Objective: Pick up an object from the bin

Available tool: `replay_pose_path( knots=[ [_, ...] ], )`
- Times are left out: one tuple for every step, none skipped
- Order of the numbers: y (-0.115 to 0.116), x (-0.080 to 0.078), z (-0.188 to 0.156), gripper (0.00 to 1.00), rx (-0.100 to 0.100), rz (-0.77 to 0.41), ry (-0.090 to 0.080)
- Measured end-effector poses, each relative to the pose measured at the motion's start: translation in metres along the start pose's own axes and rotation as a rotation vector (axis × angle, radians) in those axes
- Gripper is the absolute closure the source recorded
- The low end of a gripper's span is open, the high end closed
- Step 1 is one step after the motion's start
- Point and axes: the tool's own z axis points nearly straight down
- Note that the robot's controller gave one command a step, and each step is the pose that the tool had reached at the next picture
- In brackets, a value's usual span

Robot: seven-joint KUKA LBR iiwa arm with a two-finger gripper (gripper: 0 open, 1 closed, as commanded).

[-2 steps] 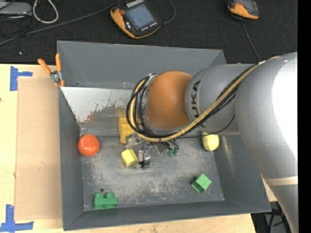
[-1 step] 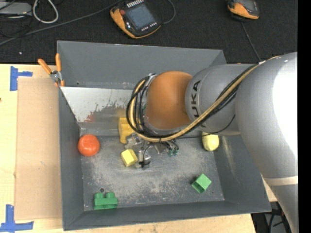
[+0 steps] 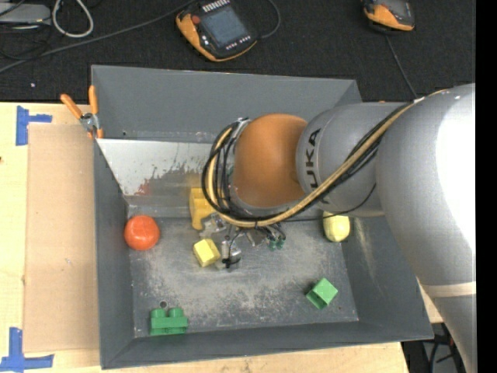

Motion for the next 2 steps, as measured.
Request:
replay_pose_path(
  knots=[
    [0.0000, 0.0000, 0.0000, 1.00, 0.000, -0.001, 0.000],
    [0.0000, 0.0000, 0.0000, 1.00, 0.000, -0.001, 0.000]
  ],
)
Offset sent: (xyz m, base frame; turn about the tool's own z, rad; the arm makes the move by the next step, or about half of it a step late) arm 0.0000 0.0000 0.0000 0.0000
